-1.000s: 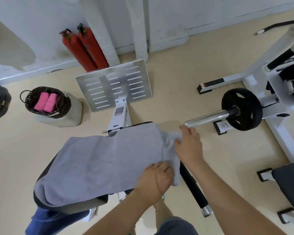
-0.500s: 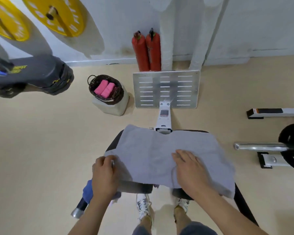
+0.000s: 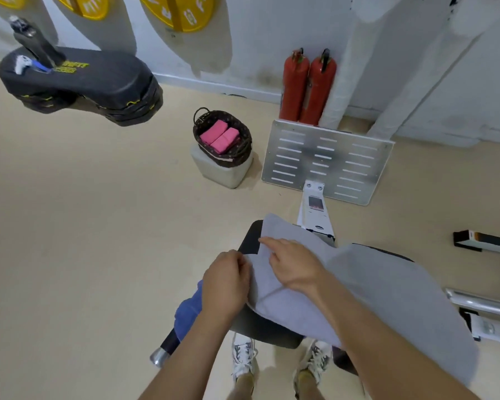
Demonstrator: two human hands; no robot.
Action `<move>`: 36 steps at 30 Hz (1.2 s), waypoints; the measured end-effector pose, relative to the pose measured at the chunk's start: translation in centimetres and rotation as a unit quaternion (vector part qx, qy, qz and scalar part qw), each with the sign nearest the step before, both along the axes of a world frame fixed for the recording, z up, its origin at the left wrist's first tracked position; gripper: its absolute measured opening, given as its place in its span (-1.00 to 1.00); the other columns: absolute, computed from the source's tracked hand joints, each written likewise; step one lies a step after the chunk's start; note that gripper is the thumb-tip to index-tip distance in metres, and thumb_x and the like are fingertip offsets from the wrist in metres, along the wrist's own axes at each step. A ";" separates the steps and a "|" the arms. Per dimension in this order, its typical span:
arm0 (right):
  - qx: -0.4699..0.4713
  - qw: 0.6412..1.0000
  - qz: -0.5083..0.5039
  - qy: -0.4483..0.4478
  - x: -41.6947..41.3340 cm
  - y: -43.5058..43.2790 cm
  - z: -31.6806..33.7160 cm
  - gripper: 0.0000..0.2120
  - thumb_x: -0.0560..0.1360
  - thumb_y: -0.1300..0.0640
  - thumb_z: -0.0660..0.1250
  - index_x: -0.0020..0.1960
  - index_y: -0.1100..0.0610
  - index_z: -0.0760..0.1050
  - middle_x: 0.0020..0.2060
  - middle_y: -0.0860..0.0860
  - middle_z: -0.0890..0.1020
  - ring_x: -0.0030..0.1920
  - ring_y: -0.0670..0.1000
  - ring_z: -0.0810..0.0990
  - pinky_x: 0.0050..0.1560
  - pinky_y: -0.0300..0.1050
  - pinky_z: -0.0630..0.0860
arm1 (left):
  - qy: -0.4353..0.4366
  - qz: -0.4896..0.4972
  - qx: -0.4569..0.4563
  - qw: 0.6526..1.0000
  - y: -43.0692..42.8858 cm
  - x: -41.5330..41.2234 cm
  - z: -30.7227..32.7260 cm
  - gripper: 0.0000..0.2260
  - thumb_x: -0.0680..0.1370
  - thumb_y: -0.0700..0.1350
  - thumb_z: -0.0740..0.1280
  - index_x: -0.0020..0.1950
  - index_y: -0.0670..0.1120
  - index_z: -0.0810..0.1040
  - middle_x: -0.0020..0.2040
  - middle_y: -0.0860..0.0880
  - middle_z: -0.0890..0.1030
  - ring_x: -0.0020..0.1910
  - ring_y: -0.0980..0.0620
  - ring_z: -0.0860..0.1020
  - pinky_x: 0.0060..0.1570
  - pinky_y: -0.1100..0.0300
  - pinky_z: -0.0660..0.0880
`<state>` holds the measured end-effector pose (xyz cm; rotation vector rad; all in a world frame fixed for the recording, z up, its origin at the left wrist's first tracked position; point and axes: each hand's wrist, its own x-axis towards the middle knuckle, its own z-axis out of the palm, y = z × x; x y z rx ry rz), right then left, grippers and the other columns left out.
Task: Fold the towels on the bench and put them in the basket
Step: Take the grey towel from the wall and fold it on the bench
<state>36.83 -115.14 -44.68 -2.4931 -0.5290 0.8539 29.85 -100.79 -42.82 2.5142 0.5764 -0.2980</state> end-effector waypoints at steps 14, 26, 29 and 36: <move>0.117 0.991 0.039 0.055 3.7 2.8 0.4 -0.62 0.46 0.22 0.12 0.16 0.06 0.60 -0.04 -0.02 0.55 0.08 -0.04 0.50 0.12 -0.26 0.39 | 0.009 0.020 -0.071 0.997 1.1 -0.2 -0.6 -0.86 0.55 -0.05 0.23 -0.11 -0.09 0.50 -0.11 -0.03 0.51 -0.20 0.08 0.38 -0.31 0.24 0.20; -0.053 0.956 0.283 0.049 7.1 7.4 1.7 -0.69 0.43 0.25 0.18 -0.04 -0.01 0.63 -0.20 -0.12 0.49 0.05 0.00 0.44 0.01 -0.18 0.38 | -0.218 -0.023 -0.139 0.966 2.9 -6.2 2.6 -0.60 0.42 -0.20 0.13 0.14 0.07 0.58 0.13 0.34 0.52 0.13 0.39 0.44 0.16 0.50 0.30; -0.081 0.950 0.300 0.035 6.9 8.0 0.9 -0.69 0.44 0.27 0.22 0.04 -0.04 0.59 -0.06 -0.05 0.43 0.07 -0.01 0.50 0.02 -0.09 0.46 | -0.226 0.001 -0.157 0.961 3.2 -6.6 2.3 -0.57 0.43 -0.27 0.15 0.18 0.09 0.57 0.15 0.40 0.51 0.16 0.41 0.44 0.17 0.52 0.28; -0.113 0.947 0.296 0.045 7.3 9.1 0.2 -0.69 0.39 0.29 0.21 -0.01 0.02 0.62 -0.11 -0.06 0.55 -0.07 -0.01 0.51 -0.10 -0.18 0.47 | -0.105 -0.009 -0.144 0.984 4.5 -7.0 0.7 -0.55 0.47 -0.40 0.21 0.20 0.05 0.59 0.10 0.27 0.48 0.15 0.42 0.38 0.12 0.63 0.18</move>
